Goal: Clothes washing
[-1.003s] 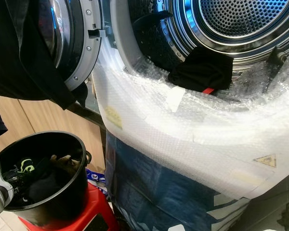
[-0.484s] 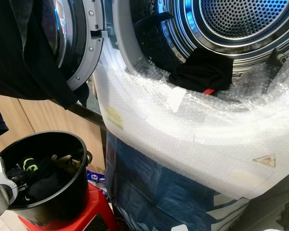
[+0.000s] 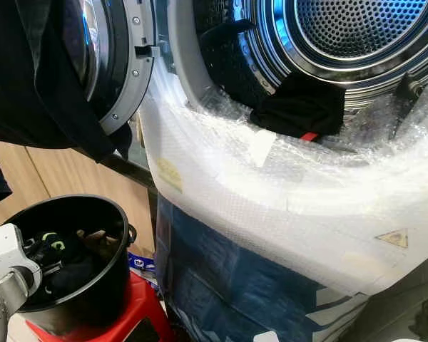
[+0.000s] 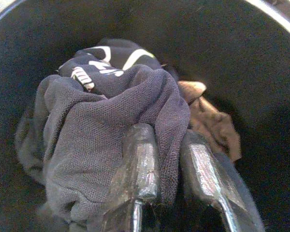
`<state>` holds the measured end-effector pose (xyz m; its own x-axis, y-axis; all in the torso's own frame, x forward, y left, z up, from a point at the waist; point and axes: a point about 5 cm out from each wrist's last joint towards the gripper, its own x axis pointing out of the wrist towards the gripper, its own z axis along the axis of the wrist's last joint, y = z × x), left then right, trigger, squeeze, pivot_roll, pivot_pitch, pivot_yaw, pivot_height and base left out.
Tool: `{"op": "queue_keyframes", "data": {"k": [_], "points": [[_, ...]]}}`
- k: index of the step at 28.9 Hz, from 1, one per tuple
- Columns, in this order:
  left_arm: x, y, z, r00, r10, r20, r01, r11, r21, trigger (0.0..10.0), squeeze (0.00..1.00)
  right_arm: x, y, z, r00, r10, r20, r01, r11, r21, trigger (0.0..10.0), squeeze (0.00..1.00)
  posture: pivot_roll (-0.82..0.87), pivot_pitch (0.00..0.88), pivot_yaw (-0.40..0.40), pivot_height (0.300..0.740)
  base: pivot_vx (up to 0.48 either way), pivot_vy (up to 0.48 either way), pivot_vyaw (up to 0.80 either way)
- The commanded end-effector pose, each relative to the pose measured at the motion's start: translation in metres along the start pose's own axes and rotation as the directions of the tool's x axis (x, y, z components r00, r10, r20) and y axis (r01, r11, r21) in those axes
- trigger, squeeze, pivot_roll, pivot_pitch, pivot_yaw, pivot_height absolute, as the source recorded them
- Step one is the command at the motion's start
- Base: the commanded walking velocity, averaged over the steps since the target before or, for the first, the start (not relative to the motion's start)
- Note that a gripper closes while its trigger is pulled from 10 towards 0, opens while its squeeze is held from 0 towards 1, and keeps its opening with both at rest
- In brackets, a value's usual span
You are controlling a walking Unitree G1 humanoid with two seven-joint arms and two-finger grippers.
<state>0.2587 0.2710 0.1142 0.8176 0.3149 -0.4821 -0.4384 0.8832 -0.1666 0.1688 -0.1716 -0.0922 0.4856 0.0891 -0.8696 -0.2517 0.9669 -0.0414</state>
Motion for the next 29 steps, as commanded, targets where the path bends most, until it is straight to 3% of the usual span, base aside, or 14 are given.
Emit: {"op": "queue_keyframes", "data": {"k": [1,5,6,7,12,13,14,15,17,25,26,27,28,29], "points": [[-0.004,-0.015,0.008,0.995,-0.086,0.043,0.086,0.996,0.0,0.0,0.0,-0.001,-0.002,-0.005,1.0,0.001,-0.019,-0.001,1.0,-0.002,10.0,0.0,0.1,0.0,-0.049,0.74,0.0,0.0,0.0],[-0.009,-0.028,0.017,0.982,-0.169,0.078,0.168,0.985,0.027,0.0,0.0,-0.001,-0.001,-0.005,1.0,0.005,-0.015,-0.005,1.0,0.002,10.0,0.0,0.11,0.0,-0.049,0.74,0.0,0.0,0.0],[-0.016,-0.043,0.025,0.948,-0.302,0.103,0.291,0.95,0.11,0.0,0.0,-0.001,0.0,-0.004,1.0,0.007,-0.011,-0.007,1.0,0.0,10.0,0.0,0.12,0.0,-0.049,0.74,0.0,0.0,0.0],[-0.02,-0.051,0.029,0.926,-0.361,0.111,0.344,0.927,0.152,0.0,0.0,0.0,0.0,-0.003,1.0,0.009,-0.01,-0.009,1.0,-0.002,10.0,0.0,0.12,0.0,-0.048,0.74,0.0,0.0,0.0],[-0.033,-0.072,0.04,0.854,-0.508,0.11,0.473,0.847,0.241,0.0,0.0,0.001,0.003,0.002,1.0,0.017,-0.003,-0.017,1.0,-0.015,10.0,0.0,0.12,0.0,-0.042,0.74,0.0,0.0,0.0],[-0.042,-0.086,0.046,0.802,-0.59,0.092,0.542,0.784,0.302,0.0,0.0,0.001,0.005,0.006,1.0,0.021,0.009,-0.021,1.0,-0.01,10.0,0.0,0.12,0.0,-0.04,0.74,0.0,0.0,0.0],[-0.042,-0.086,0.046,0.802,-0.59,0.092,0.542,0.784,0.302,0.0,0.0,0.001,0.005,0.006,1.0,0.021,0.009,-0.021,1.0,-0.01,10.0,0.0,0.12,0.0,-0.04,0.74,0.0,0.0,0.0],[-0.05,-0.097,0.051,0.753,-0.654,0.074,0.593,0.724,0.352,0.0,0.0,0.002,0.006,0.007,1.0,0.023,0.014,-0.023,1.0,-0.009,10.0,0.0,0.12,0.0,-0.039,0.74,0.0,0.0,0.0],[-0.052,-0.099,0.051,0.739,-0.67,0.068,0.605,0.706,0.368,0.0,0.0,0.002,0.006,0.008,1.0,0.024,0.014,-0.024,1.0,-0.009,10.0,0.0,0.12,0.0,-0.039,0.74,0.0,0.0,0.0],[-0.053,-0.098,0.052,0.732,-0.679,0.055,0.613,0.692,0.38,0.0,0.0,0.002,0.006,0.008,1.0,0.024,0.014,-0.024,1.0,-0.009,10.0,0.0,0.12,0.0,-0.039,0.74,0.0,0.0,0.0],[-0.062,-0.131,0.056,0.592,-0.806,-0.002,0.734,0.537,0.416,0.0,0.0,0.002,0.007,0.009,0.999,0.027,0.017,-0.027,1.0,-0.013,10.0,0.0,0.13,0.0,-0.04,0.74,0.0,0.0,0.0],[-0.062,-0.131,0.056,0.592,-0.806,-0.002,0.734,0.537,0.416,0.0,0.0,0.002,0.007,0.009,0.999,0.027,0.017,-0.027,1.0,-0.013,10.0,0.0,0.13,0.0,-0.04,0.74,0.0,0.0,0.0],[-0.082,-0.175,0.059,0.368,-0.924,-0.1,0.84,0.285,0.461,0.0,0.0,0.003,0.008,0.011,0.999,0.027,0.019,-0.027,1.0,-0.012,10.0,0.0,0.13,0.0,-0.04,0.74,0.0,0.0,0.0],[-0.089,-0.186,0.059,0.307,-0.943,-0.128,0.855,0.214,0.473,0.0,0.0,0.003,0.008,0.011,1.0,0.025,0.019,-0.025,1.0,-0.009,10.0,0.0,0.13,0.0,-0.04,0.74,0.0,0.0,0.0]]}}
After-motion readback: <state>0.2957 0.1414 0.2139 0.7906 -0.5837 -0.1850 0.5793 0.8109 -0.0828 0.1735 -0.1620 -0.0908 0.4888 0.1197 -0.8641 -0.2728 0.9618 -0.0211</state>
